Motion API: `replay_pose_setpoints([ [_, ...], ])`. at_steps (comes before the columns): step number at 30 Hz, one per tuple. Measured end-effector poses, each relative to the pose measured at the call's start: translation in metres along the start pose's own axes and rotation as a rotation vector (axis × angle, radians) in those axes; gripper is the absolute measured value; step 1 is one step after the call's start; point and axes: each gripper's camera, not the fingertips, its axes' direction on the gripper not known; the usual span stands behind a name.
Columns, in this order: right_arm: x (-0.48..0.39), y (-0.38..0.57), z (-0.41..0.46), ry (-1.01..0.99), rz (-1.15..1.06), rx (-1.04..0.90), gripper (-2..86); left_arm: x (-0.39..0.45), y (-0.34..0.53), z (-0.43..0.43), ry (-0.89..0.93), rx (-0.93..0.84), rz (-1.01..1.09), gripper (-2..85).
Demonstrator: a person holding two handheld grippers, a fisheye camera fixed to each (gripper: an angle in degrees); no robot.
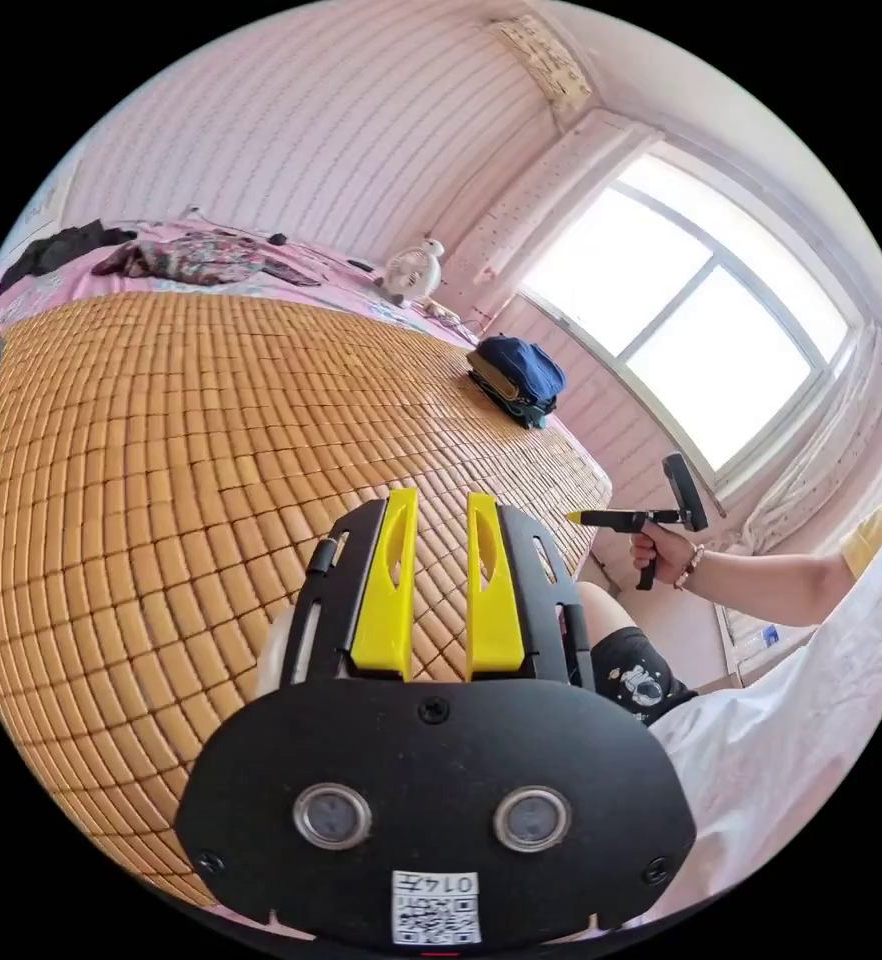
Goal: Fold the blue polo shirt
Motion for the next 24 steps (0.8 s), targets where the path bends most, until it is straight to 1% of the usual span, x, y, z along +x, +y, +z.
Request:
replay_pose_setpoints([
  [2,0.034,-0.016,-0.026,-0.001,0.032,0.107,9.2,0.028,-0.027,0.040,0.019,-0.052,0.099,9.6],
  [4,0.058,-0.034,-0.041,-0.028,0.040,0.153,9.0,0.054,-0.054,0.082,0.031,-0.093,0.170,10.7],
  [6,0.085,-0.055,-0.054,-0.068,0.076,0.194,8.8,0.086,-0.088,0.142,0.058,-0.144,0.250,11.7],
  [8,0.122,-0.082,-0.069,-0.077,0.154,0.283,9.1,0.111,-0.113,0.189,0.053,-0.177,0.321,12.9],
  [11,0.167,-0.119,-0.074,-0.084,0.268,0.325,9.8,0.152,-0.151,0.259,0.043,-0.190,0.436,13.4],
  [15,0.211,-0.154,-0.067,-0.111,0.361,0.351,9.5,0.200,-0.189,0.354,0.002,-0.216,0.595,13.8],
  [17,0.239,-0.166,-0.055,-0.231,0.455,0.332,7.6,0.217,-0.198,0.394,-0.036,-0.239,0.676,14.1],
  [20,0.252,-0.168,-0.049,-0.314,0.462,0.353,2.9,0.237,-0.209,0.449,-0.104,-0.253,0.739,14.0],
  [22,0.252,-0.166,-0.055,-0.353,0.421,0.382,1.8,0.244,-0.218,0.473,-0.121,-0.267,0.742,13.5],
  [24,0.246,-0.160,-0.072,-0.423,0.351,0.456,1.2,0.254,-0.228,0.487,-0.144,-0.265,0.720,10.0],
])
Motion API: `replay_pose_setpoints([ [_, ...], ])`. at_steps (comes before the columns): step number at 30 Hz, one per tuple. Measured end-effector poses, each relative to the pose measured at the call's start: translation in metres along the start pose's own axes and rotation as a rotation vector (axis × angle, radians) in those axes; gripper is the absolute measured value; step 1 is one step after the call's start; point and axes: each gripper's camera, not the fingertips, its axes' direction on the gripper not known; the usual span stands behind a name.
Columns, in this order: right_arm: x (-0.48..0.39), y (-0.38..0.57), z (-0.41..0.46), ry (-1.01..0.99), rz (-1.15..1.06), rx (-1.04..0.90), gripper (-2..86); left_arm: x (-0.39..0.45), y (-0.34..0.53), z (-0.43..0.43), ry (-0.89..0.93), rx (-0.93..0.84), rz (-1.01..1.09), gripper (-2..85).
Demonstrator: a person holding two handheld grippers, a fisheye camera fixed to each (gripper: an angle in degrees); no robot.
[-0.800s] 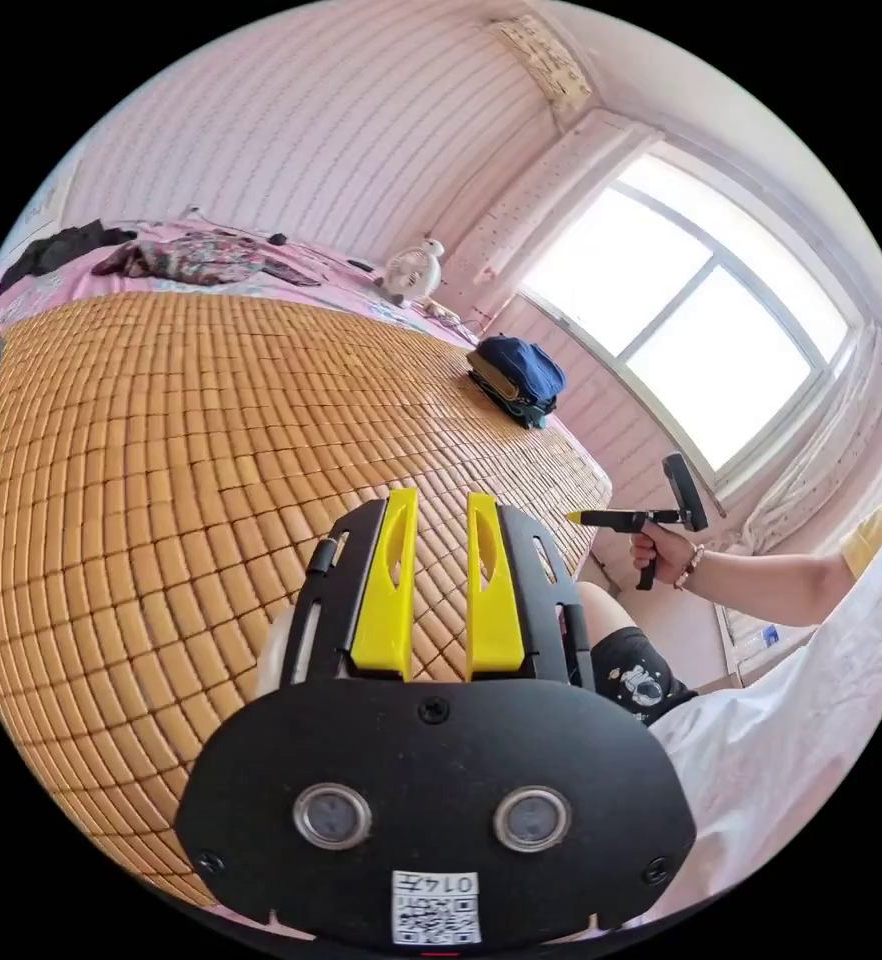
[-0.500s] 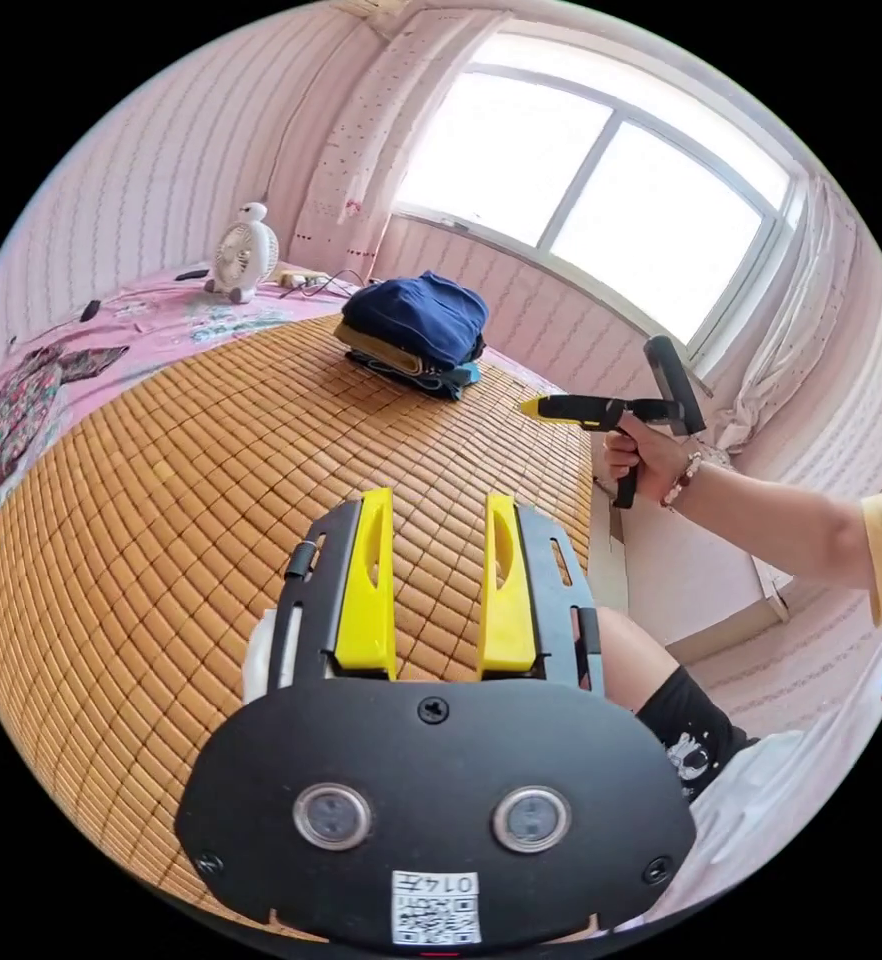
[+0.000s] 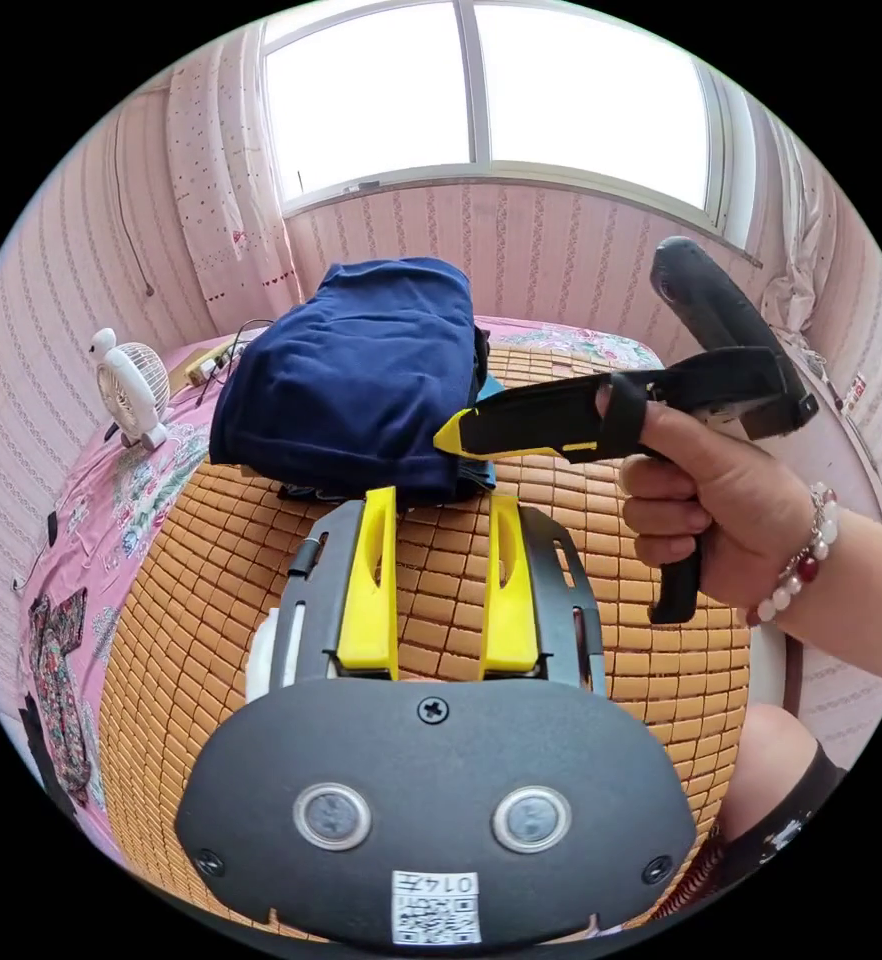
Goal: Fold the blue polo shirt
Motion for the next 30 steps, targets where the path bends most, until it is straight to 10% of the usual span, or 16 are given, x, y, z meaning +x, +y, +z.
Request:
replay_pose_setpoints([
  [12,-0.167,0.167,-0.025,-0.278,-0.417,-0.236,0.5,0.039,0.157,-0.186,0.110,0.023,-0.078,-0.9],
  [19,-0.156,0.338,0.047,0.019,-0.253,-0.749,0.8,0.080,0.377,-0.216,0.305,-0.263,-0.592,-1.0],
  [26,-0.196,0.340,0.033,0.485,-0.500,-0.722,1.2,0.079,0.465,-0.302,0.122,-0.106,-0.800,-0.8],
  [30,-0.236,0.347,0.061,0.338,-0.601,-0.696,2.0,0.070,0.464,-0.312,0.093,-0.064,-0.786,1.4],
])
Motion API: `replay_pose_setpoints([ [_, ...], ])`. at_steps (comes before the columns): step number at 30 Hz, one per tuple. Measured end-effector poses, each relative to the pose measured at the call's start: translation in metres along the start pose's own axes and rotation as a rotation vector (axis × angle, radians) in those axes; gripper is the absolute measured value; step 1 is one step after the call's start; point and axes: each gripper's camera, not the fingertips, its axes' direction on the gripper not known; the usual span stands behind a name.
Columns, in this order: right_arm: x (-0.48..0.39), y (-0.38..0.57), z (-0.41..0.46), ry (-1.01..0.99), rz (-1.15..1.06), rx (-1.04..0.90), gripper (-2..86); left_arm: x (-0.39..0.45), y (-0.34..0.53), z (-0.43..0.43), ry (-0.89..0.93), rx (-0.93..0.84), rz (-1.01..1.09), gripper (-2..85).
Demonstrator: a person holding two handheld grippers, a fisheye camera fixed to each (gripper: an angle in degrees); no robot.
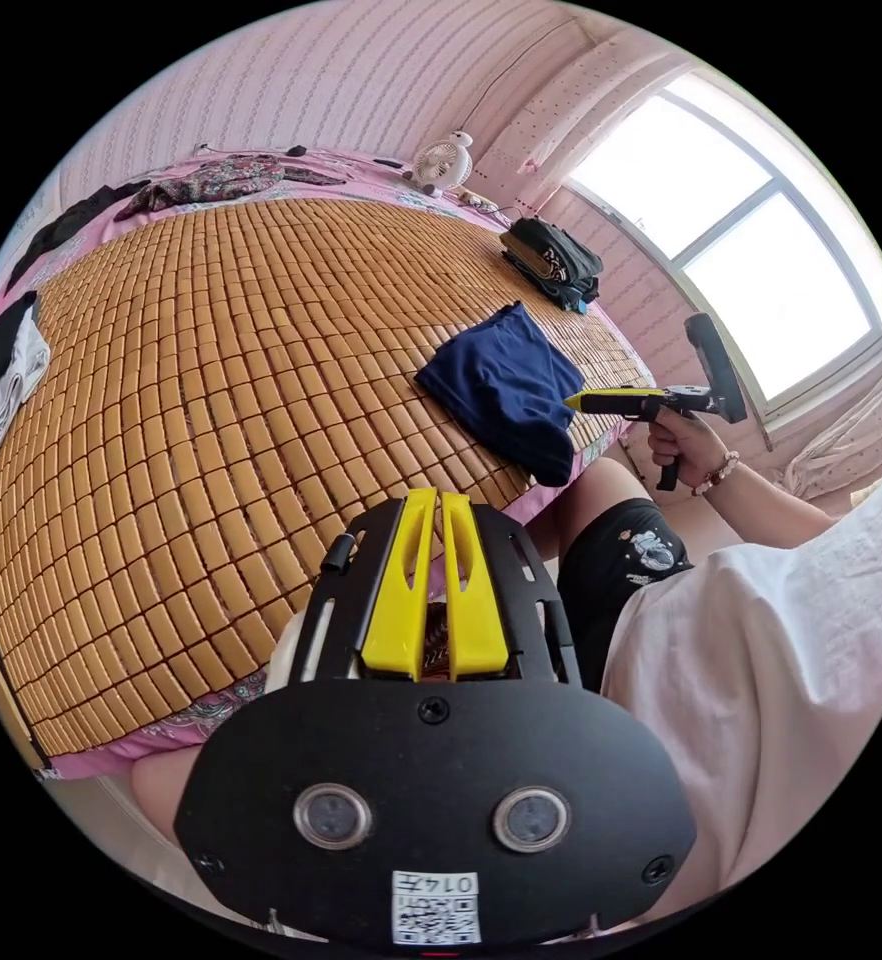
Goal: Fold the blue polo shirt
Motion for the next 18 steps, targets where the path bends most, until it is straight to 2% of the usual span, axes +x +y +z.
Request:
replay_pose_setpoints([
  [4,-0.065,-0.052,0.047,0.017,-0.192,-0.046,6.3,0.005,-0.013,-0.007,-0.021,0.022,0.047,4.6],
  [6,-0.078,-0.068,0.067,0.086,-0.196,-0.067,8.1,0.007,-0.021,-0.012,-0.052,0.030,0.078,5.6],
  [8,-0.073,-0.078,0.091,0.158,-0.146,-0.146,6.2,0.007,-0.028,-0.014,-0.063,0.035,0.098,6.4],
  [10,-0.063,-0.077,0.084,0.151,-0.128,-0.118,2.5,0.005,-0.036,-0.014,-0.066,0.039,0.118,7.0],
  [12,-0.045,-0.070,0.070,0.063,-0.100,-0.116,0.6,0.002,-0.049,-0.011,-0.060,0.035,0.141,7.9],
  [14,-0.011,-0.042,0.030,-0.119,-0.029,0.026,-0.1,0.000,-0.062,-0.006,-0.042,0.015,0.155,8.3],
  [18,0.055,0.018,-0.018,-0.235,0.156,0.166,-0.2,0.003,-0.091,0.020,-0.011,-0.064,0.205,9.3],
])
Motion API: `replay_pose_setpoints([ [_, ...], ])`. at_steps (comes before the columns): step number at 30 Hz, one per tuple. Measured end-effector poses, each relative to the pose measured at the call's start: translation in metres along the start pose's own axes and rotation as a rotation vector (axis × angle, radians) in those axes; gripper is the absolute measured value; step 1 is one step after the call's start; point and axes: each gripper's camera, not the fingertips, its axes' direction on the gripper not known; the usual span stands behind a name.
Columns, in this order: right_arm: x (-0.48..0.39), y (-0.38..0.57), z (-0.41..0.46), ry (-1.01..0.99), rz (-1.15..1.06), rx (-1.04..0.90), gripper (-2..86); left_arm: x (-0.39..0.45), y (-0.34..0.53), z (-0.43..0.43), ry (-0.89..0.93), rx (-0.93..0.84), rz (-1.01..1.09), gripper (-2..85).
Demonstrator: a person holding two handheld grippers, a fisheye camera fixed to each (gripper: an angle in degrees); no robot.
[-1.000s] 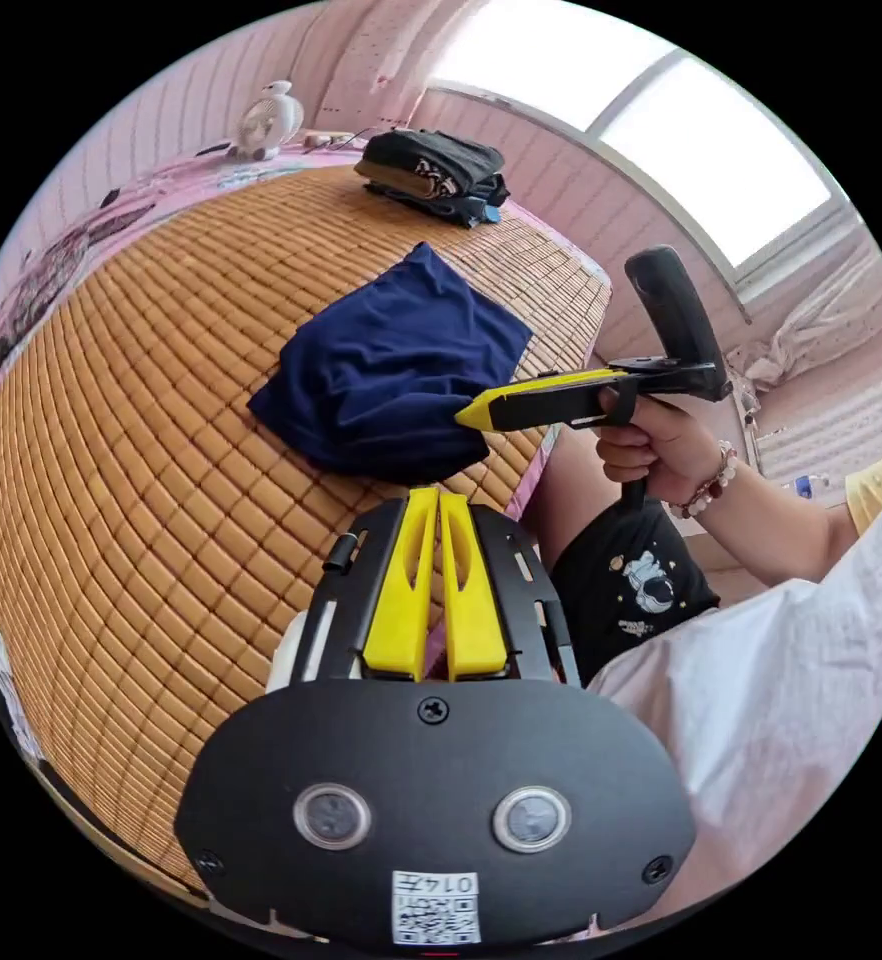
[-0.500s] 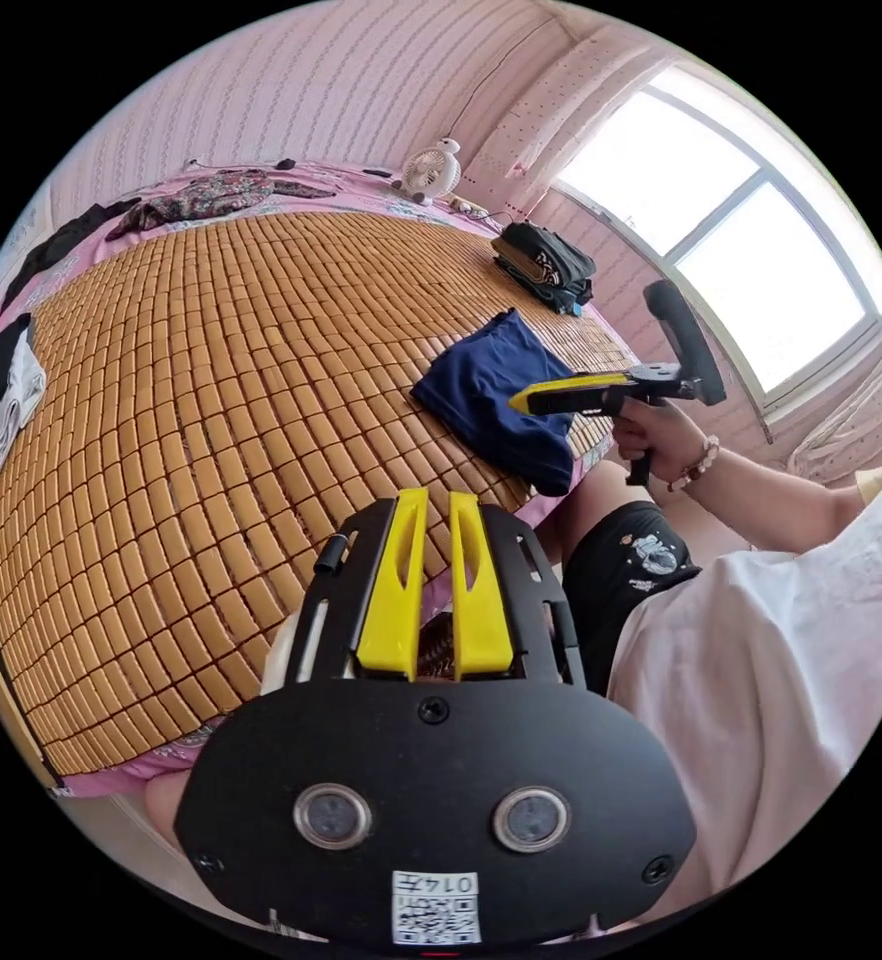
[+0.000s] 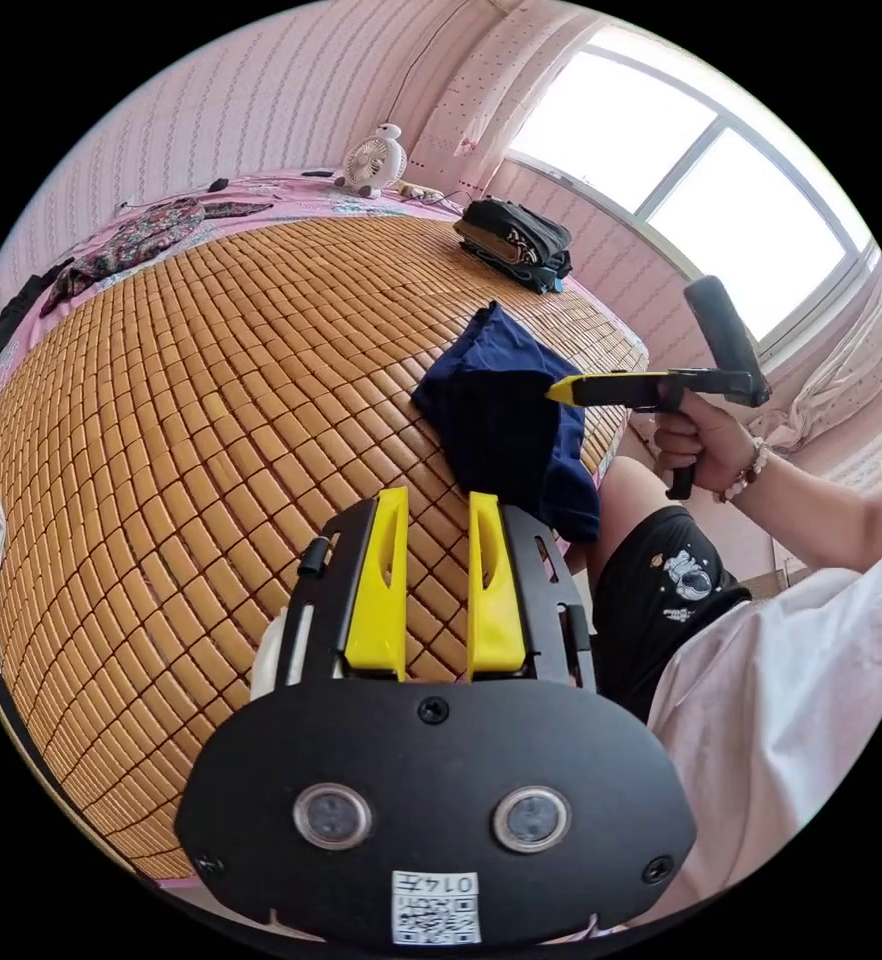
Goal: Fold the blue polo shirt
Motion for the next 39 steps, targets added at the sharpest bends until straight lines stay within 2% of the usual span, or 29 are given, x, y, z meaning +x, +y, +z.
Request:
replay_pose_setpoints([
  [8,0.113,0.088,-0.077,0.071,0.328,0.127,0.3,0.012,-0.048,0.048,0.064,-0.197,0.056,10.2],
  [10,0.123,0.098,-0.083,0.033,0.359,0.156,0.3,0.017,-0.052,0.054,0.014,-0.235,0.042,7.5],
  [12,0.129,0.105,-0.088,-0.018,0.368,0.205,0.3,0.018,-0.060,0.052,0.001,-0.279,0.003,0.7],
  [14,0.134,0.107,-0.098,-0.110,0.381,0.285,0.3,0.016,-0.064,0.041,0.005,-0.281,-0.013,-0.4],
  [16,0.136,0.097,-0.110,-0.173,0.361,0.344,0.2,0.010,-0.068,0.012,0.030,-0.204,-0.016,-0.8],
  [19,0.123,0.054,-0.140,-0.299,0.210,0.458,0.1,-0.016,-0.086,-0.063,0.055,-0.022,-0.053,-0.9],
  [23,0.077,-0.015,-0.208,-0.373,-0.066,0.663,0.1,-0.054,-0.113,-0.212,-0.017,0.279,-0.097,-1.0],
  [26,0.057,-0.027,-0.238,-0.433,-0.152,0.774,0.0,-0.069,-0.105,-0.316,-0.026,0.468,-0.104,-1.0],
  [30,0.049,-0.016,-0.222,-0.392,-0.167,0.696,0.0,-0.077,-0.069,-0.402,0.013,0.614,-0.083,-1.0],
  [32,0.059,-0.001,-0.187,-0.373,-0.104,0.578,0.0,-0.084,-0.051,-0.408,-0.013,0.641,-0.123,-1.0],
  [37,0.094,0.041,-0.107,-0.188,0.072,0.328,0.1,-0.120,0.004,-0.331,0.017,0.455,-0.304,-0.9],
  [39,0.110,0.054,-0.074,-0.128,0.119,0.189,0.2,-0.138,0.050,-0.267,-0.008,0.269,-0.433,-0.7],
])
